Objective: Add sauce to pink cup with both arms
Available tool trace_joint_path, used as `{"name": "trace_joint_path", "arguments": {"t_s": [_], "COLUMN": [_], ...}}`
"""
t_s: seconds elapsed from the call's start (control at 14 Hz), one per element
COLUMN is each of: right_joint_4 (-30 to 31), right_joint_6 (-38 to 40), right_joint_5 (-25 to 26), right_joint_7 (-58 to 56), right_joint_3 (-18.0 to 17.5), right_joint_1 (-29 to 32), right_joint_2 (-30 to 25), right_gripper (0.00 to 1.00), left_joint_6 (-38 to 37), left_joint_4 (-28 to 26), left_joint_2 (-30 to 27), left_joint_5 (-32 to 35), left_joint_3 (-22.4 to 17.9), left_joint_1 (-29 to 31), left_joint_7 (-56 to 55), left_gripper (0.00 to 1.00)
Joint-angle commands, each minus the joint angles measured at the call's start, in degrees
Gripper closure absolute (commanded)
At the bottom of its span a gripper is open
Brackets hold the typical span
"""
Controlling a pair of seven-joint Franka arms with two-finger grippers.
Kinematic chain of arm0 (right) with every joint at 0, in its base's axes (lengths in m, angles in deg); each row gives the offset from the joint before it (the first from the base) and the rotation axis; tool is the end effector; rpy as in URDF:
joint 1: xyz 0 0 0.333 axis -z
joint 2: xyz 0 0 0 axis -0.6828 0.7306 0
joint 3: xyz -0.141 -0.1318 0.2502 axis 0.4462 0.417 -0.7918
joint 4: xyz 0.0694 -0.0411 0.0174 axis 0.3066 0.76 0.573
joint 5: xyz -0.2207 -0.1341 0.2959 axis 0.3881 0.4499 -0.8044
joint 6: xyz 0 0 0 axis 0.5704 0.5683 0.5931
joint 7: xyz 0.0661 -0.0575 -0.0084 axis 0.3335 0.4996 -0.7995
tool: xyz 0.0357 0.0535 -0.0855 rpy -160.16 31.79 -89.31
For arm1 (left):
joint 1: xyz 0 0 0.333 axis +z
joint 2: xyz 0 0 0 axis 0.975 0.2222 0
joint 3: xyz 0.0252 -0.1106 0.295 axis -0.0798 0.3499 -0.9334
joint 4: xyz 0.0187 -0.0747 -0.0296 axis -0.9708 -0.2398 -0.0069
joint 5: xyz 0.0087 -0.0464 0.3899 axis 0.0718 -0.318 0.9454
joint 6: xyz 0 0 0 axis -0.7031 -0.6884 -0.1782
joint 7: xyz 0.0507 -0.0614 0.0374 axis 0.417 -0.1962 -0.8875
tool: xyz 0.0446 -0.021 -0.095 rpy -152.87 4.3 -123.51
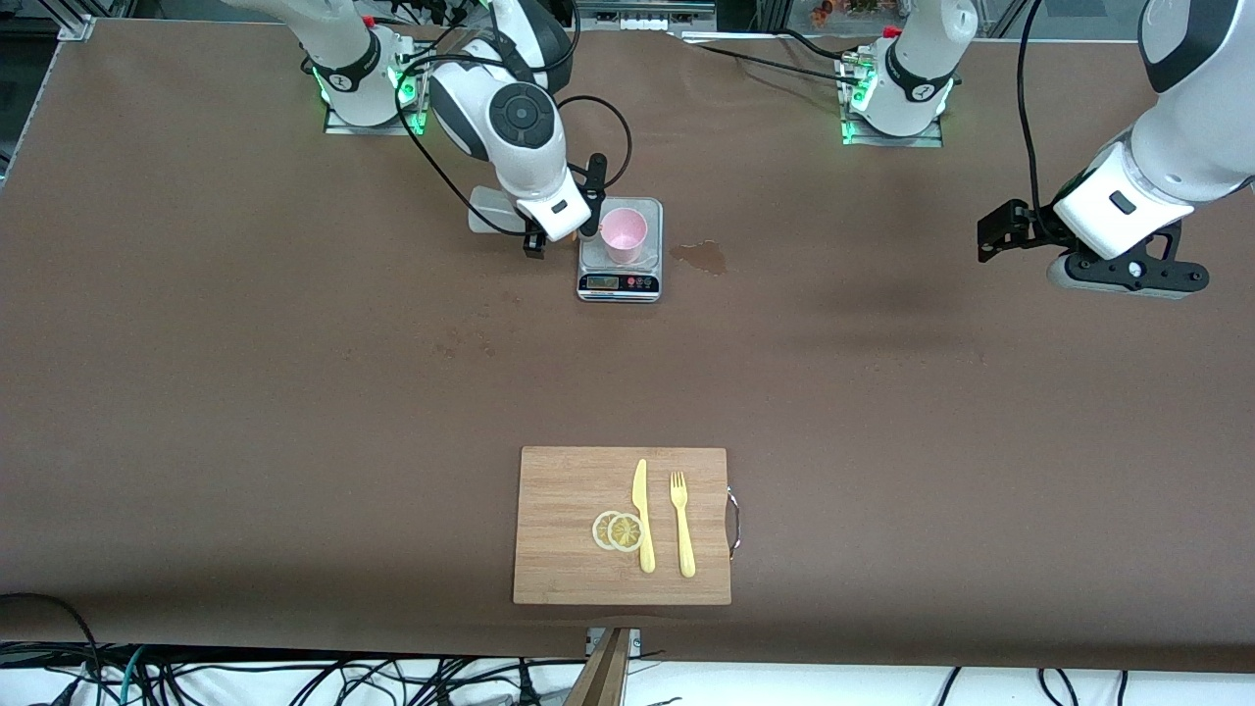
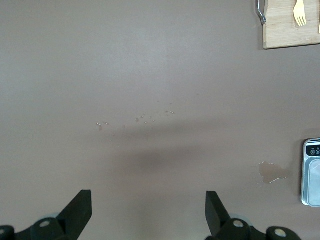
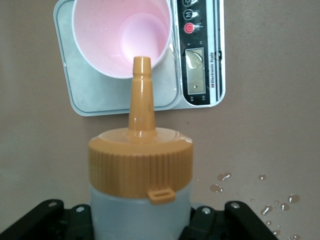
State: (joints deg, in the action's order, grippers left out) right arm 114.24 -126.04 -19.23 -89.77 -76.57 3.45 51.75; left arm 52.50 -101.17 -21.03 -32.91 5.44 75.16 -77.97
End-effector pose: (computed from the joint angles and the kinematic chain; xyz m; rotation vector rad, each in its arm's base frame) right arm 0.3893 0.4079 0.3020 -2.3143 -2.0740 0.2846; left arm 0.5496 -0.0627 0.5551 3.1242 -0.1325 -0.1373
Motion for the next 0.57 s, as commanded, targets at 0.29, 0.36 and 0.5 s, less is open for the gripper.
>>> {"name": "trace_joint_path", "arguments": {"t_s": [0.29,0.36,0.5], "right_joint_4": [-1.41,-1.50,-2.29], "right_joint_6": [3.75,3.93,4.37], "right_joint_5": [3.76,4.55,5.61], "right_joint_7": [4.48,5.44,6.50], "right_joint_3": [0.04,-0.04,-0.05], "right_joint_1": [-2.83,-3.01,-3.53], "right_joint_2": [0.75,1.01,1.71], "right_gripper": [1.00,1.00,1.00], "left_joint_6": [-0.33,-0.33,-0.42], "left_joint_4": [0.64,0.64,0.64], "left_joint_2": [0.09,0.09,0.09], "left_joint_5": [-0.23,-0.23,-0.23], "left_joint_3": [-0.20,-0.20,-0.20], "left_joint_1": [-0.02,0.06,0.06], "left_joint_7": [1.19,1.27,1.27], "left_gripper": [0.00,0.00,0.00]}}
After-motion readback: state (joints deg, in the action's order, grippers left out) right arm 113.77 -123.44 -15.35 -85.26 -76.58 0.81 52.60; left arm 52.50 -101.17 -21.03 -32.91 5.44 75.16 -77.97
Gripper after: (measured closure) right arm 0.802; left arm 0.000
